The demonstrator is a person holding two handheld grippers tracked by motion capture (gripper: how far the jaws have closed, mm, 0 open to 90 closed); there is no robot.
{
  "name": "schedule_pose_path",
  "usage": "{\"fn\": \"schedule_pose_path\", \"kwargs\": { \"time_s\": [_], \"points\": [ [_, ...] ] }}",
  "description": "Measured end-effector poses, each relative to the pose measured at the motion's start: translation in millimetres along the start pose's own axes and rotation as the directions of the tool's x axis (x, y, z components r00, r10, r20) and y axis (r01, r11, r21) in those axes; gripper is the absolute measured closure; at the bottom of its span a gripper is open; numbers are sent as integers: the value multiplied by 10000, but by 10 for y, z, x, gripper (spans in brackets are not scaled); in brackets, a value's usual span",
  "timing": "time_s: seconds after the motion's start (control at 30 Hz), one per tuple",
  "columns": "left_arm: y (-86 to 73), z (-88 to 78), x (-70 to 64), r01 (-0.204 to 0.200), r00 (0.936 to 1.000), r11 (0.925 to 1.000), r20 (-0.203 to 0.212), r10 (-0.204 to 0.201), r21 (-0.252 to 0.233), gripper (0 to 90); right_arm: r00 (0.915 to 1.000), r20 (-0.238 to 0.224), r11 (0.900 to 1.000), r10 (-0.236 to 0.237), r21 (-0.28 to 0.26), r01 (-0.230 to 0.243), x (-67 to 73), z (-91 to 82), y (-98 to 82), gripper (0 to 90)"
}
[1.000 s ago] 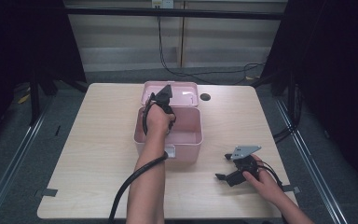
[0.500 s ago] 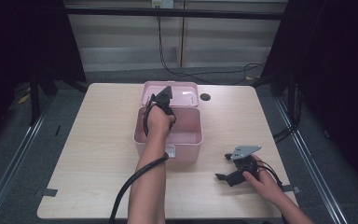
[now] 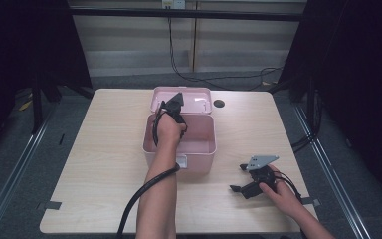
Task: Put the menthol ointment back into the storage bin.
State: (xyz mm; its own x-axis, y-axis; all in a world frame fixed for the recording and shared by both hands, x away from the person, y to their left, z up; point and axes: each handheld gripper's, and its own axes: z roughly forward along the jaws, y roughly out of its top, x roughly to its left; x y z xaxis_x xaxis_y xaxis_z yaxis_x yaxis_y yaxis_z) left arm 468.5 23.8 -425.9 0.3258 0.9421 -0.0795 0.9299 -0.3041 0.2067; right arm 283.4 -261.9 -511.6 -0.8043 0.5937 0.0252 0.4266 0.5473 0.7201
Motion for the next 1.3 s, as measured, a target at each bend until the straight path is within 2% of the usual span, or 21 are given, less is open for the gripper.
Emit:
{"fn": "schedule_pose_path", "kwargs": {
  "time_s": [0.27,0.37,0.53,0.6,0.7,1.17,1.3],
  "points": [
    [-3,13,-3,-21,10000,9999,-52,20,-136,500,10000,0,10000,2,1,-2,0,0,0,97],
    [-3,22,0,-139,9999,9998,-4,139,-116,499,10000,-1,10000,5,1,-5,0,0,0,97],
    [-7,22,-5,-59,9999,9997,-140,56,-254,493,10000,-1,10000,1,1,-1,0,0,0,97],
    [-1,1,2,-174,9998,9995,-84,172,-251,493,10000,-2,10000,3,0,-3,0,0,0,97],
    [-1,-16,-1,-63,9999,9995,-92,60,-302,491,10000,-1,10000,3,0,-3,0,0,0,97],
    [-23,-102,48,-142,9999,9998,85,143,-114,441,10000,5,10000,-9,-4,9,-1,0,0,97],
    [-38,-145,64,1,9999,10000,142,0,-76,426,10000,12,10000,-7,-2,7,0,0,0,97]
  ]
}}
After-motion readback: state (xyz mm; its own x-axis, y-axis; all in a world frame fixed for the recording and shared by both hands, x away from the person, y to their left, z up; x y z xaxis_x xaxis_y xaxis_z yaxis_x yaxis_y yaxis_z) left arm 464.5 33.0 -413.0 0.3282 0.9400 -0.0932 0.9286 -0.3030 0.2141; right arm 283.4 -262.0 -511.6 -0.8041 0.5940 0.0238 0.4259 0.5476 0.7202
